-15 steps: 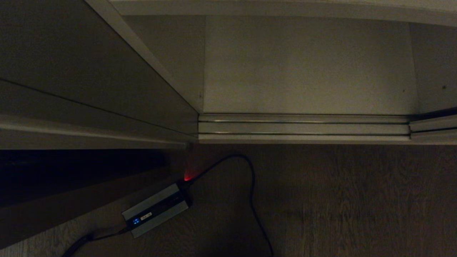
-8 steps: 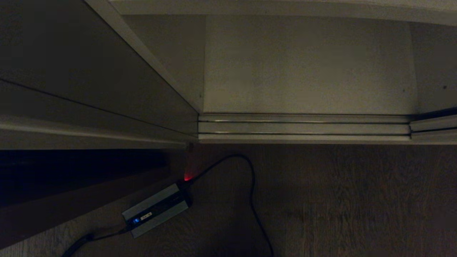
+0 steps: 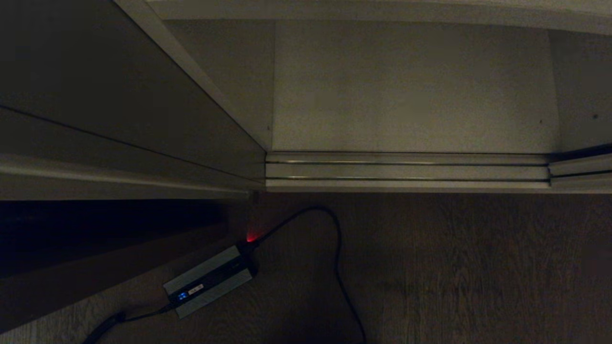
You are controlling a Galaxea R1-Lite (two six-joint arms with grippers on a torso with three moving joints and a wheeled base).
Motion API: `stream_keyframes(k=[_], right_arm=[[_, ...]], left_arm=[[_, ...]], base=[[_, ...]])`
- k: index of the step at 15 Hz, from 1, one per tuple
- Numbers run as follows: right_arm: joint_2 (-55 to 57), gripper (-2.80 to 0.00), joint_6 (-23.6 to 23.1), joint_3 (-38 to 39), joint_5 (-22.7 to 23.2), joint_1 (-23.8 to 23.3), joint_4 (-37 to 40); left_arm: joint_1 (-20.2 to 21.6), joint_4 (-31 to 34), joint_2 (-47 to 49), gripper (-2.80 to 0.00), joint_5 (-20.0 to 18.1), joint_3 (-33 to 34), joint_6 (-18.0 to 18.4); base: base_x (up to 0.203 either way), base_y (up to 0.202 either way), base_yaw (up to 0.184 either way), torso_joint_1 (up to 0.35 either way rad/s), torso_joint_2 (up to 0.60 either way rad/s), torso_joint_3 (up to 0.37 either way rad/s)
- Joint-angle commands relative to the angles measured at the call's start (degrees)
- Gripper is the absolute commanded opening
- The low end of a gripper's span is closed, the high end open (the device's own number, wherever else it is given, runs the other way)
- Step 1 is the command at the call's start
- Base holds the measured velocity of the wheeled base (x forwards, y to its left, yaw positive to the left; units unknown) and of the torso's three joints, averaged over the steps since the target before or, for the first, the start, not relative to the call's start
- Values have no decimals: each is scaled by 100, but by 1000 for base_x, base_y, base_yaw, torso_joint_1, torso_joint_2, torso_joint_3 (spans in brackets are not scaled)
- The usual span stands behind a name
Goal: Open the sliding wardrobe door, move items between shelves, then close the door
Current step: Place the green doll on the higher shelf
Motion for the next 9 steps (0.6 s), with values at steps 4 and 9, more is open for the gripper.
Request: stream_keyframes(k=[4,9], right_arm=[[605,-280,4,461,-408,-100,-1182],[262,-280,16,1715,-419,-304,-1365]], left_arm=[[0,-2,7,-280,0,0,4],[0,-2,7,-280,0,0,4]], base=[[0,0,0,0,0,0],[0,0,0,0,0,0]])
